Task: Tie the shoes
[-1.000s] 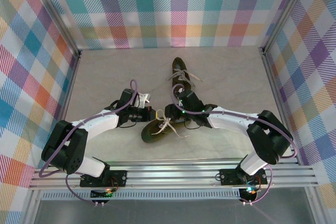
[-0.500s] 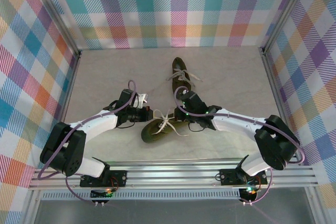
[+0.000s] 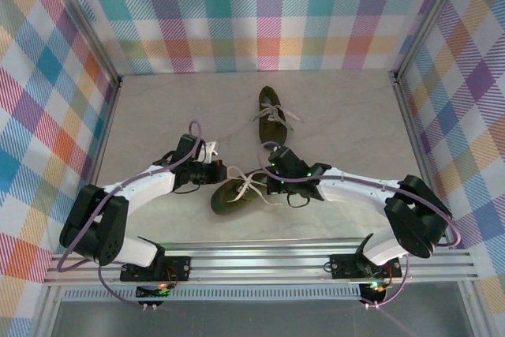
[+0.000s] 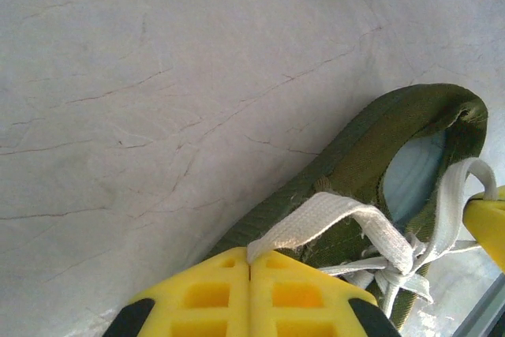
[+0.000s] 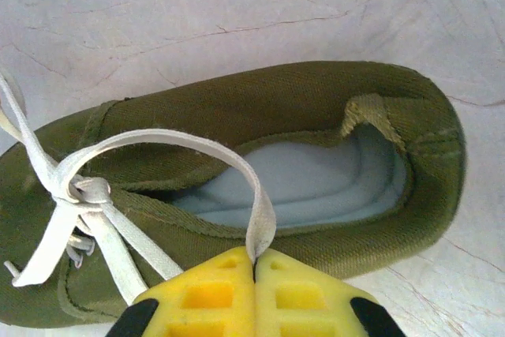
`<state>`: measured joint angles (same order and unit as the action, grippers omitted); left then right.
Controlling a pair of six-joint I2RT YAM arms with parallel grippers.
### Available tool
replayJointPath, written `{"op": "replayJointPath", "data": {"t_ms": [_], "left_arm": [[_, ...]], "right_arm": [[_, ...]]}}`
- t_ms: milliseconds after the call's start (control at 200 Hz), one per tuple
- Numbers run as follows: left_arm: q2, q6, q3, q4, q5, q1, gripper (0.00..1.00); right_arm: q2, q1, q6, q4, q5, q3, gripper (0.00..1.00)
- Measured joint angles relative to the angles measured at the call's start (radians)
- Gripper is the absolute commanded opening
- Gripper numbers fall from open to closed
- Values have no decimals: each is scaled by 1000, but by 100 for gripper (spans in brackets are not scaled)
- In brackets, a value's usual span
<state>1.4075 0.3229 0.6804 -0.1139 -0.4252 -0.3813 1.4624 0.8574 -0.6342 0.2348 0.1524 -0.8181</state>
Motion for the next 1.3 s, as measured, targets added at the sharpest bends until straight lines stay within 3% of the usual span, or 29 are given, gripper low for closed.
{"op": "replayJointPath", "data": {"t_ms": [480,535,565,670,700,760,935,1300], "left_arm": [[-29,3,-29,-42,38,54,0],[-41,2,-38,-33,27,57,0],[-48,2,-42,-29,18,56,0],[-83,-8,-56,1,-11,47,32],[-99,-4,-59,8,-12,42,51],[-145,-6,-66,15,-8,36,64],[-299,-13,-68,7,49,29,72],[-369,-24,-68,-45,124,29,72]], "right_arm": [[-26,2,8,105,72,35,0],[-41,6,16,94,70,53,31],[-56,7,23,85,63,66,42],[-136,8,30,50,53,111,56],[-169,8,29,42,59,124,58],[-227,8,13,35,88,139,65],[-275,10,-104,41,193,134,70],[44,-8,-198,59,226,-27,63]]}}
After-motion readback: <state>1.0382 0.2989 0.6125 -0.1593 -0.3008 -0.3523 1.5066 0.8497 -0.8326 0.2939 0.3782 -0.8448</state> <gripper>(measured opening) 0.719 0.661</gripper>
